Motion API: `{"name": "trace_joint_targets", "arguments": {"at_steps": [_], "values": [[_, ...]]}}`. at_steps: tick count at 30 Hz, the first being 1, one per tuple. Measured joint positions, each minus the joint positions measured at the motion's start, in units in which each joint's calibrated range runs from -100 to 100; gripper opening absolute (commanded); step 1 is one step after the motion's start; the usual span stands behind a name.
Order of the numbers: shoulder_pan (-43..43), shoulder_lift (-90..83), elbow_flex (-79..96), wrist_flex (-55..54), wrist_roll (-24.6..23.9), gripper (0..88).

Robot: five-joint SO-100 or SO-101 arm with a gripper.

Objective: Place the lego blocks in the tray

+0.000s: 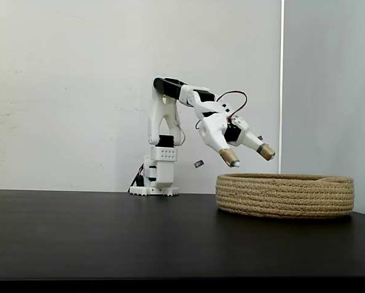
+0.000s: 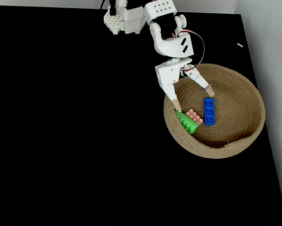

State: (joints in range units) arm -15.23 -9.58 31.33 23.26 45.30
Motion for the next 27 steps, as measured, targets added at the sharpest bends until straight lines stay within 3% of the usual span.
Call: {"name": "trace_joint_targets", "arguments": {"at_steps": [2,5,6,15,27], "values": [[1.5,-2.0,1.1,0.0,0.4,31.0],[4.8,-6.2,3.5,1.0,0.7,4.8],[6.2,-7.9,4.9,1.3,0.8,0.0],[19.5,-26.8,23.0,7.2,5.3,0.0],[18.6,-59.7,60.1,13.4,9.7,0.0]]}}
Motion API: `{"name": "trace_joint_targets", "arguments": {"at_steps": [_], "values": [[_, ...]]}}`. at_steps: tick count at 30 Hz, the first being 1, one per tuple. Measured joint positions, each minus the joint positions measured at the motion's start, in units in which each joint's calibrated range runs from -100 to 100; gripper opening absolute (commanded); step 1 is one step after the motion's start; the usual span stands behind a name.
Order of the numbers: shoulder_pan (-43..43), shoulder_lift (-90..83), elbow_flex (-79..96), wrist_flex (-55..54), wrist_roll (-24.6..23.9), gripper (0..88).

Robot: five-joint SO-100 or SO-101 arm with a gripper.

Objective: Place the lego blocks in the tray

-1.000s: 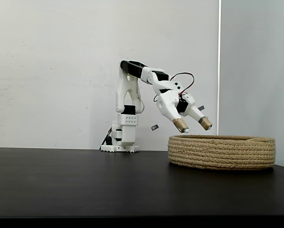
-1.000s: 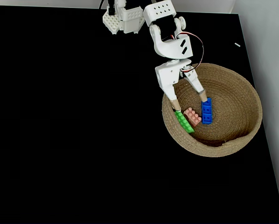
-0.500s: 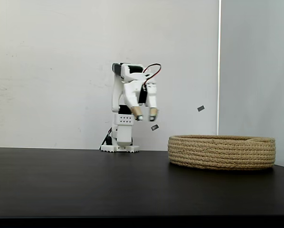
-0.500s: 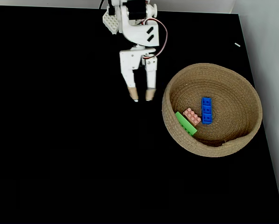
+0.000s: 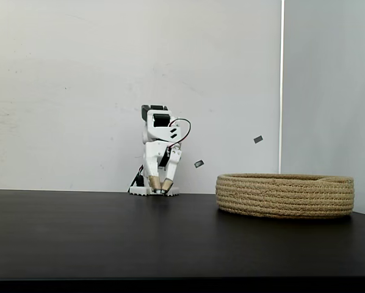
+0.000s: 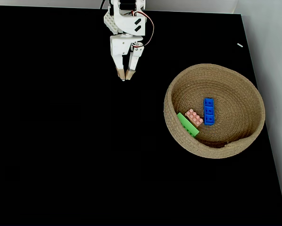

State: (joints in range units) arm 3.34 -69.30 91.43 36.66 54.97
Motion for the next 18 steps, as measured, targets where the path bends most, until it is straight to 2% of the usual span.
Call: {"name": "trace_joint_targets", "arguments": {"at_steps": [9,18], "values": [[-1.0,-18.9,7.7,12.7,-0.4,0.0],[-3.8,-28.5,7.8,33.9,-0.9,0.0]]}}
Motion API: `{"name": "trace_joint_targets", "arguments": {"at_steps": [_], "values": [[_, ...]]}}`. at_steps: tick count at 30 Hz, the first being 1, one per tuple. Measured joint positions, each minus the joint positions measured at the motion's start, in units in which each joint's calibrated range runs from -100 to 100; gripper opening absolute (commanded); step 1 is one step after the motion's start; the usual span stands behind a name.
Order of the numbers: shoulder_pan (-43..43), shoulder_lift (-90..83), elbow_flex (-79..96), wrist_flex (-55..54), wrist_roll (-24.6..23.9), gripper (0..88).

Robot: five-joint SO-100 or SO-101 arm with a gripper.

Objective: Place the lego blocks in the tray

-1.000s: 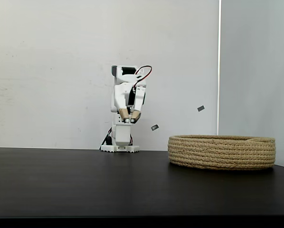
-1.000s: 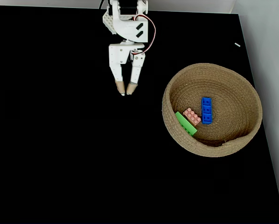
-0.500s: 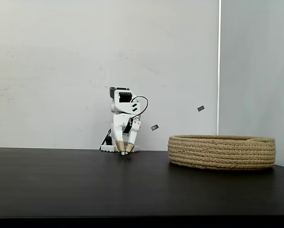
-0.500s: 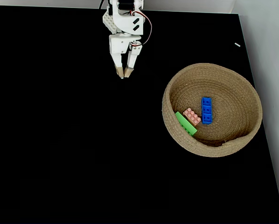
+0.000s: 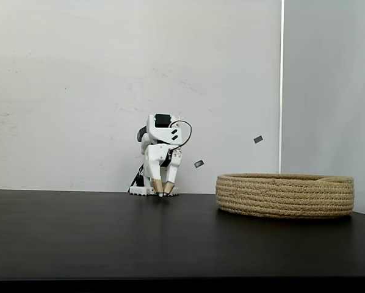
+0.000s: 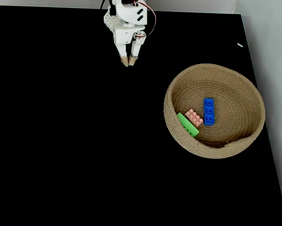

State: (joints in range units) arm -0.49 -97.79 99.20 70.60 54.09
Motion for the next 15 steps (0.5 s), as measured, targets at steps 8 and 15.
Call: {"name": "trace_joint_targets", "arguments": {"at_steps": [8,15], "values": [[0.3,-0.6,0.0,2.7,-3.7,0.3],[0.3,-0.6,0.0,2.7,-4.4,0.3]]}}
